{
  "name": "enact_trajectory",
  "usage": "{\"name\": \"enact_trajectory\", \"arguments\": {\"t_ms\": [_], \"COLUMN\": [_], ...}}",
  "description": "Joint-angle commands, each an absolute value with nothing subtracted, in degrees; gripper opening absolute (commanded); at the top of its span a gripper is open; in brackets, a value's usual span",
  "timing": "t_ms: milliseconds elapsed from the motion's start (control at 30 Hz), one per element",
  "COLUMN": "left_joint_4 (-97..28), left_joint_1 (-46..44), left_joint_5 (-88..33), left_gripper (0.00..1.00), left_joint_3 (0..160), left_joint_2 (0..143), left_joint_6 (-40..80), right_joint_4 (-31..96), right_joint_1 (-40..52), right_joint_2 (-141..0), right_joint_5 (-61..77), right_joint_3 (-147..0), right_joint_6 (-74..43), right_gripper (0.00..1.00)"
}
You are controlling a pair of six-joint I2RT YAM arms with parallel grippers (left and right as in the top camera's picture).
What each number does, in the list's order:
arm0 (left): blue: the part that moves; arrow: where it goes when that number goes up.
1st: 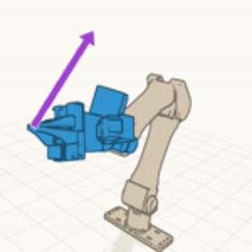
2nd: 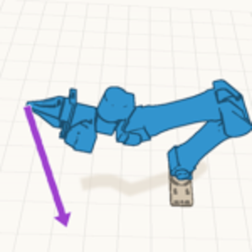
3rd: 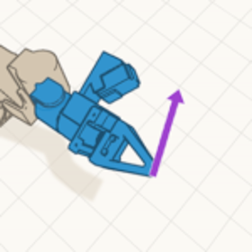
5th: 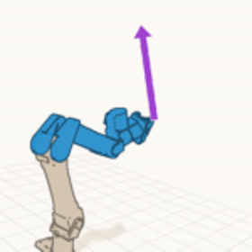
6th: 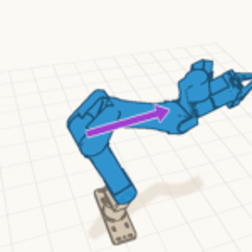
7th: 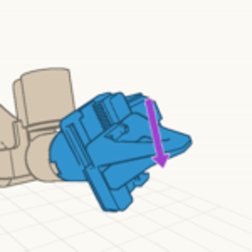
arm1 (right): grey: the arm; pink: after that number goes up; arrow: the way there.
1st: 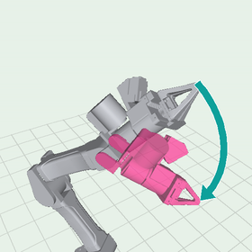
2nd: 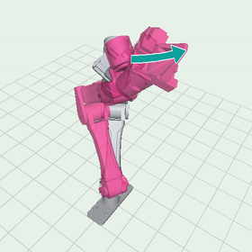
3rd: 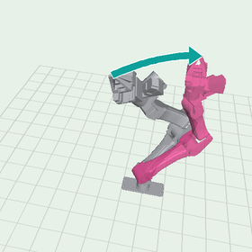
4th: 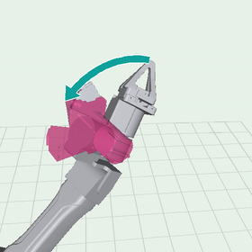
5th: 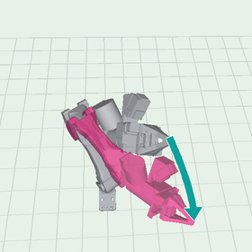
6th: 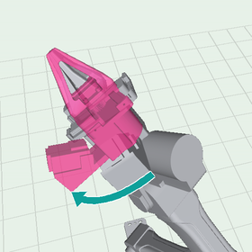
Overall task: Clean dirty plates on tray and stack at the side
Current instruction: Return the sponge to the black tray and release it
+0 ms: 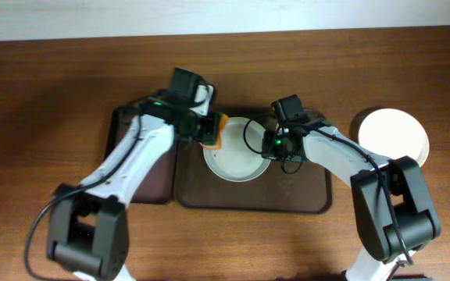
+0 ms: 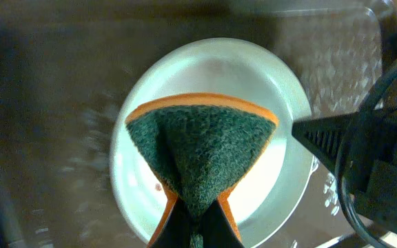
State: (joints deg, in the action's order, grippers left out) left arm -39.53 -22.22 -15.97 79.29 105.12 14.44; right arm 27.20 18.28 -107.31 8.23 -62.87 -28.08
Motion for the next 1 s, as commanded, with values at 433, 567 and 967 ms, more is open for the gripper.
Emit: {"name": "enact_trajectory", "arguments": {"t_ms": [433, 567, 967], "left_joint_4": [-41.6, -41.6, -53.1], "left_joint_1": [-26.0, -25.9, -17.6], "left_joint_5": [4.4, 4.4, 14.6], "left_gripper": [0.0, 0.0, 0.0], "left_joint_3": [80.0, 80.1, 79.5], "left_joint_2": [115.5, 110.2, 99.3], "left_joint_6": [19.6, 19.7, 11.9], "right_joint_4": [28.6, 28.8, 28.7], "right_joint_1": [18.0, 18.0, 18.0], "right_joint_2": [-108.2, -108.2, -108.2], "right_joint_5": [7.0, 7.0, 7.0], "right_joint_3": [-62.0, -62.0, -62.0], "right_joint_6": [-27.4, -27.4, -26.1], "right_gripper": [0.04, 0.04, 0.04]}}
